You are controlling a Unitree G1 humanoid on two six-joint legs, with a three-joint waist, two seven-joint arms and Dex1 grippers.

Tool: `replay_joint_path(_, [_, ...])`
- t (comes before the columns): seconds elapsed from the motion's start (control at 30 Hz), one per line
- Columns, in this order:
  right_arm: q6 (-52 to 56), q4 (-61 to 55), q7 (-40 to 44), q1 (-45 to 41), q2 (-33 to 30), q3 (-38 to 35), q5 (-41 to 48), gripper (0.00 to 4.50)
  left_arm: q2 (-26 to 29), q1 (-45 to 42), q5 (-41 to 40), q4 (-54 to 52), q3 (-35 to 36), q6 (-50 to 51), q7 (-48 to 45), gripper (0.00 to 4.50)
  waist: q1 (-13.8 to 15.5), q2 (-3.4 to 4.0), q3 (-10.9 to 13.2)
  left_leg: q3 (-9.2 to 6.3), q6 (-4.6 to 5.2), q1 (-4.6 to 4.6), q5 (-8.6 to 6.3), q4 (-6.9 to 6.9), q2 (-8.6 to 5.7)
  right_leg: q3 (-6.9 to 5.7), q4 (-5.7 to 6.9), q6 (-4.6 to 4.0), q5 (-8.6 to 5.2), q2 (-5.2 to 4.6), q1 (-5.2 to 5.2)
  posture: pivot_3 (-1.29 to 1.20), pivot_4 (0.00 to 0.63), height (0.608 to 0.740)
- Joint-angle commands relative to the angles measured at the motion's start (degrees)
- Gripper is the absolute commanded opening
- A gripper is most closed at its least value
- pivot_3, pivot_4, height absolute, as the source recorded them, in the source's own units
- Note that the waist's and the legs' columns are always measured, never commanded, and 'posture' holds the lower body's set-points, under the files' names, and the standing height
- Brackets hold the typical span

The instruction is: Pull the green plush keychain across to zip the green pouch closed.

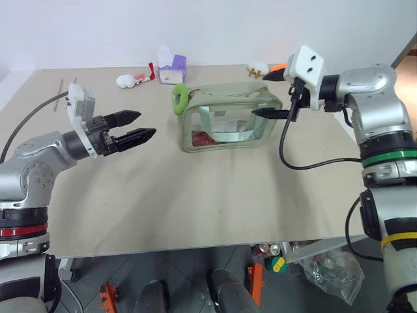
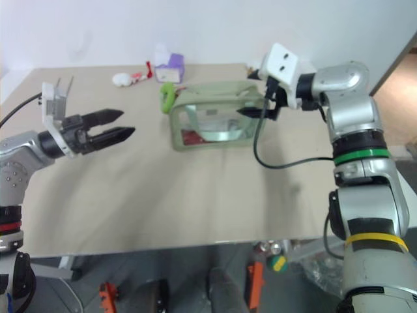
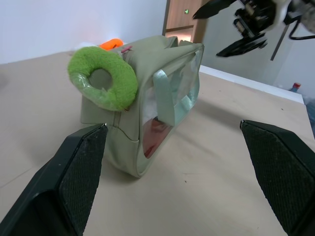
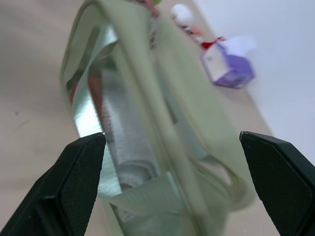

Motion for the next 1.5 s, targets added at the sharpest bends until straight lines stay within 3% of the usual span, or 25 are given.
replay_joint_path(0.03, [-7.9, 8.6, -0.4, -5.4, 2.4, 1.6, -4.6, 4.5, 0.0, -0.3, -1.2, -4.6, 0.0, 0.6, 0.9, 4.46, 0.0, 0.01, 0.0, -0.02, 0.0, -0.06, 0.0, 0.0, 0.0, -0.01, 0.0, -0.03, 0.01, 0.0, -0.06, 0.0, 0.15, 0.74])
replay_joint_path(0.33, [-14.7, 19.2, -2.3, -9.4, 6.6, 0.9, -8.5, 4.5, 0.3, 3.7, -3.7, -10.2, 2.1, 2.6, 4.0, 4.46, 0.0, 0.01, 0.0, -0.23, -0.02, -0.18, 0.01, 0.05, -0.04, -0.22, 0.02, -0.31, 0.16, -0.07, -0.07, 0.0, 0.15, 0.74])
replay_joint_path(0.43, [-15.1, 20.2, -1.3, -9.7, 7.1, 0.2, -8.1, 3.81, 0.2, 4.3, -4.2, -10.9, 2.5, 2.8, 5.1, 4.5, 0.0, 0.01, 0.0, -0.3, -0.08, -0.18, 0.06, 0.08, -0.04, -0.29, 0.04, -0.27, 0.17, -0.06, -0.05, 0.0, 0.15, 0.74])
replay_joint_path(0.8, [-15.2, 20.7, 0.5, -8.7, 7.0, -1.4, -8.3, 0.02, -0.7, 3.4, -8.0, -11.8, 2.9, 3.6, 6.4, 4.5, 0.0, 0.01, 0.0, -0.44, -0.1, -0.17, 0.07, 0.11, -0.04, -0.4, 0.08, -0.25, 0.16, -0.05, 0.0, 0.0, 0.15, 0.74])
replay_joint_path(1.17, [-15.3, 19.9, -0.8, -7.9, 5.7, -1.3, -9.4, 0.02, -3.9, -0.4, -6.9, -9.2, 3.3, -0.8, 9.9, 4.5, 0.0, 0.01, 0.0, -0.62, -0.13, -0.19, 0.09, 0.13, -0.06, -0.54, 0.08, -0.29, 0.16, -0.05, 0.06, 0.0, 0.15, 0.74])
replay_joint_path(1.3, [-13.9, 18.0, 1.9, -8.6, 6.1, -3.0, -6.9, 0.02, -4.0, 0.0, -7.0, -9.8, 3.3, -1.2, 10.2, 4.5, 0.0, 0.02, 0.0, -0.68, -0.14, -0.22, 0.09, 0.12, -0.09, -0.59, 0.08, -0.31, 0.17, -0.08, 0.07, 0.0, 0.15, 0.74])
replay_joint_path(1.5, [-1.5, 5.4, 12.4, -6.7, 5.8, -4.3, -2.0, 0.02, -5.1, -0.4, -7.1, -8.5, 4.3, -2.4, 11.6, 4.5, 0.0, 0.1, 0.1, -0.72, -0.14, -0.23, 0.09, 0.11, -0.07, -0.64, 0.11, -0.33, 0.16, -0.05, 0.05, 0.0, 0.15, 0.74])
